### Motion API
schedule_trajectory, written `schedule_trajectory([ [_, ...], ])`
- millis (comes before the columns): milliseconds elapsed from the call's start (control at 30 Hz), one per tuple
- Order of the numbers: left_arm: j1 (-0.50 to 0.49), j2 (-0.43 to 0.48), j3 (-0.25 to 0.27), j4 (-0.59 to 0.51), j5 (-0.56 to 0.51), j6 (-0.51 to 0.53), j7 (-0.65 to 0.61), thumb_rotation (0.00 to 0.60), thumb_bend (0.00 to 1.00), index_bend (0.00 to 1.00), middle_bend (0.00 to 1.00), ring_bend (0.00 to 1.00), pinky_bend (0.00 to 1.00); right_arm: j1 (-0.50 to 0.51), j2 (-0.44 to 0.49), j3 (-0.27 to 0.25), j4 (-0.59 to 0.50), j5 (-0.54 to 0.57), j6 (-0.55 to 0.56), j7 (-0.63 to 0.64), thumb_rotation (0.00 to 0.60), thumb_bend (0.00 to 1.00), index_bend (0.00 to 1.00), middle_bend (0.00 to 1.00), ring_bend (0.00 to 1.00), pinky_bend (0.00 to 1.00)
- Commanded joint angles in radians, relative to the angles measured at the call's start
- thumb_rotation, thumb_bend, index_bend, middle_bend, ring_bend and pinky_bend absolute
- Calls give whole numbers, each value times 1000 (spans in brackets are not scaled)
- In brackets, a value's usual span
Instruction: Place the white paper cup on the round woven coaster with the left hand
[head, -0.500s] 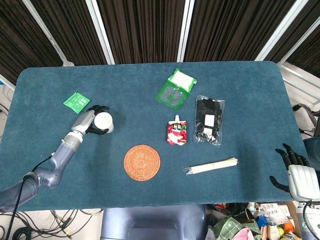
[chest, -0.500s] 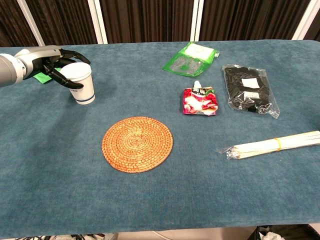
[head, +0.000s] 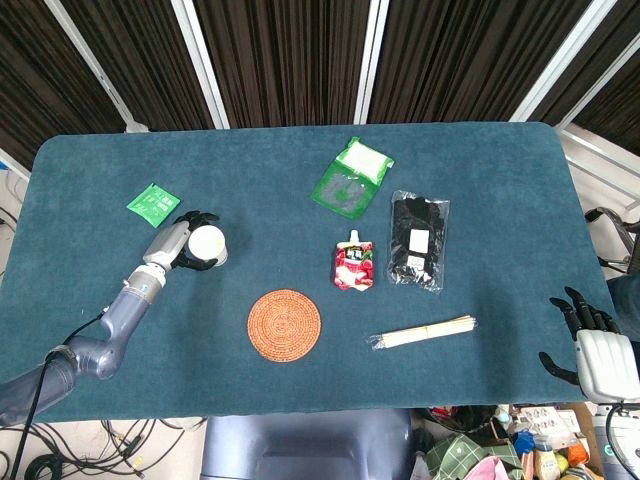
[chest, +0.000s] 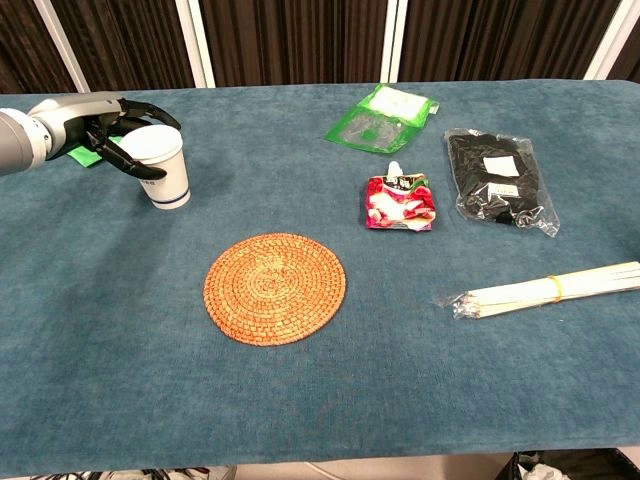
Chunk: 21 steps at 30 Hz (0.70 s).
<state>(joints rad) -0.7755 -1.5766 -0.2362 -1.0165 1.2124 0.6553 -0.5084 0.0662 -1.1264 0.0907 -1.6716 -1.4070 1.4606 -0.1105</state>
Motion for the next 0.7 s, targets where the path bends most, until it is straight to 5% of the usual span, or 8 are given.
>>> schedule_trajectory([
  [33, -1, 3, 1, -4, 1, 1, 8, 600, 282, 217, 322, 0, 0, 0, 0, 0, 0, 1, 0, 0, 600, 128, 191, 52, 187, 192],
  [700, 0, 8, -4, -6, -16, -10, 19, 600, 283, 220, 329, 0, 0, -1, -2, 2, -1, 3, 3, -4, 600, 129, 191, 51, 187, 192],
])
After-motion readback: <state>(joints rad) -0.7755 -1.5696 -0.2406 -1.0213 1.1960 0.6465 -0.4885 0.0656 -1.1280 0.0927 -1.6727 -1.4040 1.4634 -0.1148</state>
